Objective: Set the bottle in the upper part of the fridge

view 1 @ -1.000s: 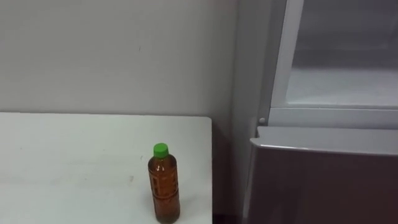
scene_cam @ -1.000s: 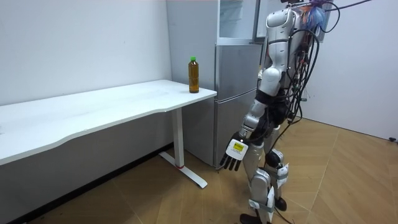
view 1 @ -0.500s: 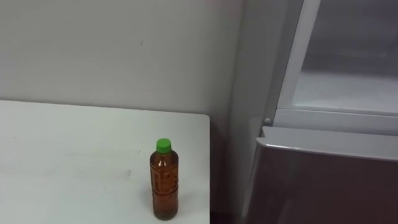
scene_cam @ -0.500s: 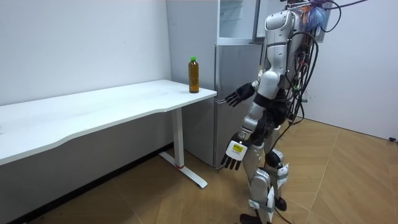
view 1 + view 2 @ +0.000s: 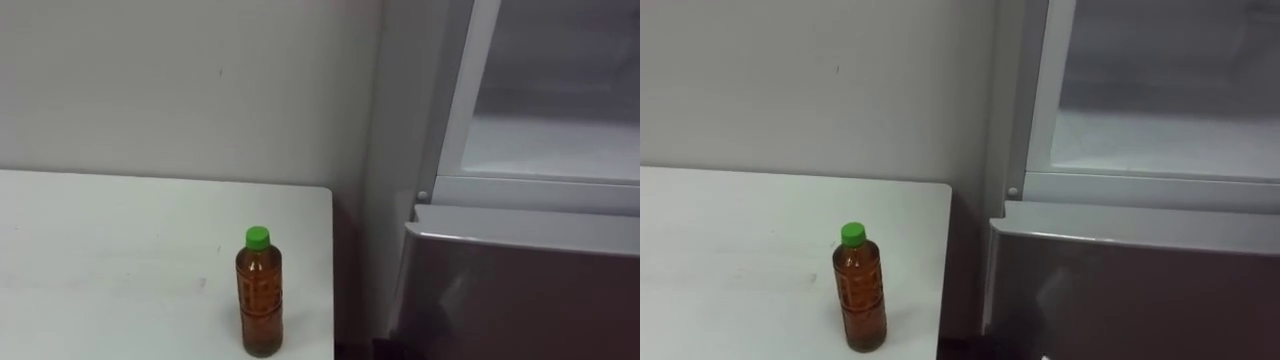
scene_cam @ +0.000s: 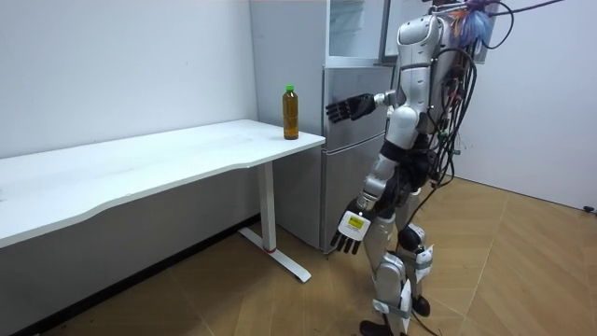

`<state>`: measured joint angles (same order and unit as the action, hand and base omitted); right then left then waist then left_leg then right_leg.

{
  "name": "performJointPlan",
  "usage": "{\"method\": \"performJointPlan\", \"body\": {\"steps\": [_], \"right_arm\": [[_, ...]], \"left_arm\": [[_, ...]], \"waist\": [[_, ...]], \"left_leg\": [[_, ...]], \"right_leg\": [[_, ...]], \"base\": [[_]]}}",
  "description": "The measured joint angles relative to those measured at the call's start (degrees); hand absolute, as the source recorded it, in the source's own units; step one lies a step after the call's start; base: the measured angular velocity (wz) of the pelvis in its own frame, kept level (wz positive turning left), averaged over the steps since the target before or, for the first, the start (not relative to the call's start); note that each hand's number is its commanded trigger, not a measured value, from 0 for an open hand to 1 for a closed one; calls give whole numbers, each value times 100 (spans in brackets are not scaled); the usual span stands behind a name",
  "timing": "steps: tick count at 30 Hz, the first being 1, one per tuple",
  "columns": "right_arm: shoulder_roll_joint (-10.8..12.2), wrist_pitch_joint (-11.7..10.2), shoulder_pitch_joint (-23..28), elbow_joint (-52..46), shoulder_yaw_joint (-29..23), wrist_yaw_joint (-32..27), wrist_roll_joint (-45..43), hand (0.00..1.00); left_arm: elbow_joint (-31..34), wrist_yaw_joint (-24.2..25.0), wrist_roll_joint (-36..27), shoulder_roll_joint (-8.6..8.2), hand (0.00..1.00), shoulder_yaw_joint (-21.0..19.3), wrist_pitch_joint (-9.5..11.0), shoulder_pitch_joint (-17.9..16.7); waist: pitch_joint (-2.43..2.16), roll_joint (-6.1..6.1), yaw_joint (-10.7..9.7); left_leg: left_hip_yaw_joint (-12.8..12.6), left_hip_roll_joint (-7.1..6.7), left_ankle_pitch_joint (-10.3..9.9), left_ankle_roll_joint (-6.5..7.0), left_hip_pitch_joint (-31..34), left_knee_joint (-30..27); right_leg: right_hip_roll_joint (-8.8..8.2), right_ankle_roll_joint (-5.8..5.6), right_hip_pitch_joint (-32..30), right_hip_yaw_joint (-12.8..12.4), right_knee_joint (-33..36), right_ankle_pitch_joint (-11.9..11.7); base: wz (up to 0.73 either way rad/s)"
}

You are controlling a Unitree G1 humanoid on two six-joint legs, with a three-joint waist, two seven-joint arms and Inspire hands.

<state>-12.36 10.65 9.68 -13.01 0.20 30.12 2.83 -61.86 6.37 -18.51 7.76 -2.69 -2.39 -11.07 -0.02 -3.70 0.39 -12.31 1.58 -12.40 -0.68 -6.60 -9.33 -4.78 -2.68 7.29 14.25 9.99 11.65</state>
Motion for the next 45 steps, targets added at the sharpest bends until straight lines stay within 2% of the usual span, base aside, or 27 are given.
{"method": "performJointPlan", "body": {"steps": [8, 12, 18, 23, 27, 31, 36, 42, 45], "right_arm": [[49, 71, -94, -838, -414, 192, 490, 0], [129, 72, -319, -1135, -508, 228, 639, 0], [142, 65, -432, -1356, -478, 252, 914, 0], [177, 21, -404, -1307, -278, 119, 1069, 0], [381, 5, -412, -1303, -31, -59, 1070, 0], [397, 4, -533, -1227, 220, -255, 1135, 0], [416, -55, -641, -972, 550, -494, 1170, 0], [417, -57, -648, -536, 788, -870, 1244, 0], [445, -57, -651, -376, 921, -1114, 1256, 0]], "left_arm": [[-3, 6, 5, 1, 0, -68, 35, -45], [-27, 18, 16, 1, 0, -84, 36, -29], [-62, 8, 10, -6, 0, -67, 62, 6], [-133, 2, 2, -19, 0, -43, 174, 31], [-130, 24, 3, -28, 0, -24, 234, 31], [-134, -40, -6, -18, 0, 185, 249, 96], [-152, -171, -6, -64, 0, 316, 248, 195], [-153, -257, -13, -62, 0, 529, 247, 274], [-135, -320, -8, -56, 0, 601, 246, 282]], "waist": [[-1, -15, 2], [-6, -17, -15], [-3, -11, 143], [7, 4, 177], [12, 10, 184], [35, 49, 293], [36, 113, 410], [60, 167, 477], [48, 153, 464]], "left_leg": [[-2, 8, 0, 1, 15, 46], [-3, 8, 0, 1, 20, 49], [-9, 4, 1, 1, 6, 28], [-9, 7, 2, 0, 1, 23], [-16, 7, 2, 0, 16, 23], [-6, 7, 2, 1, 55, 17], [33, 9, 2, 2, 92, 14], [97, 10, 2, 2, 108, 13], [133, 6, 3, 2, 129, 6]], "right_leg": [[10, 2, -30, 4, 17, -19], [10, 2, -38, 1, 18, -20], [11, 2, -36, -16, -22, -21], [13, 3, -25, -11, -33, -22], [15, 3, -36, -9, -30, -26], [15, -1, -41, 7, -32, -49], [15, -2, -51, 43, -31, -56], [10, -2, -41, 202, -28, -56], [-2, -2, -42, 329, -29, -56]], "base": [[0], [0], [0], [0], [0], [1], [4], [6], [5]]}}
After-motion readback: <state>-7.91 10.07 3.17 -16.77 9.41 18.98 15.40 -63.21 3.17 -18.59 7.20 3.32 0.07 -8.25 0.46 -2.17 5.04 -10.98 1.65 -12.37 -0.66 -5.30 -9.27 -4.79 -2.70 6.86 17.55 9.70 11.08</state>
